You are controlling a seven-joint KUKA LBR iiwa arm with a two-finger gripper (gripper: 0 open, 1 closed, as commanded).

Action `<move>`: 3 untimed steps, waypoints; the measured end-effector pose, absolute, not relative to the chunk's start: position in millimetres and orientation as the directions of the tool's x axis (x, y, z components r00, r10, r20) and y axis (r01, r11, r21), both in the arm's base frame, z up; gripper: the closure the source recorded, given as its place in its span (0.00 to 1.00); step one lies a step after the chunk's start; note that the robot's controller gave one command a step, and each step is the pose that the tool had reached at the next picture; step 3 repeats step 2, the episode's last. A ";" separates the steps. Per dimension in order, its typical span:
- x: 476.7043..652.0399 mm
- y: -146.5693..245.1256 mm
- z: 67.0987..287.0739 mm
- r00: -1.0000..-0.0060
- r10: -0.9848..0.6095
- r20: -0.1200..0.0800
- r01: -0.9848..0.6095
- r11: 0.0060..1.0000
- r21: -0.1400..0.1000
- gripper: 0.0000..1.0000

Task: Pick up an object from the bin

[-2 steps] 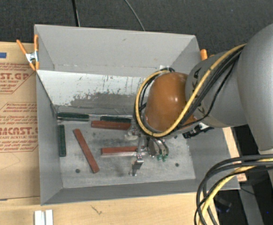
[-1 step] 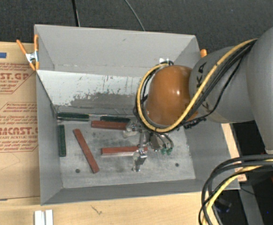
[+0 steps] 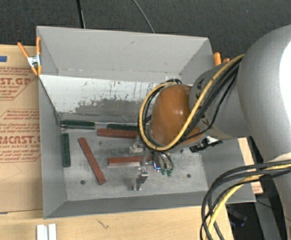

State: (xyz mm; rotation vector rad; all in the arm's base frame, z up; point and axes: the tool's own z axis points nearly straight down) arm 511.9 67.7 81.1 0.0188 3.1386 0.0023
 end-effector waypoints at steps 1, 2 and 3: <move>518.4 72.0 74.1 -1.000 -0.022 -0.022 -0.022 1.000 0.001 1.00; 517.8 72.3 75.9 -0.999 -0.028 -0.022 -0.028 1.000 0.000 1.00; 517.8 72.3 75.9 -0.999 -0.028 -0.022 -0.028 1.000 0.000 1.00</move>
Offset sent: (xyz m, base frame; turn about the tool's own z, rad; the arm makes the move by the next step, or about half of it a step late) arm 0.0000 0.0000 0.0000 0.0000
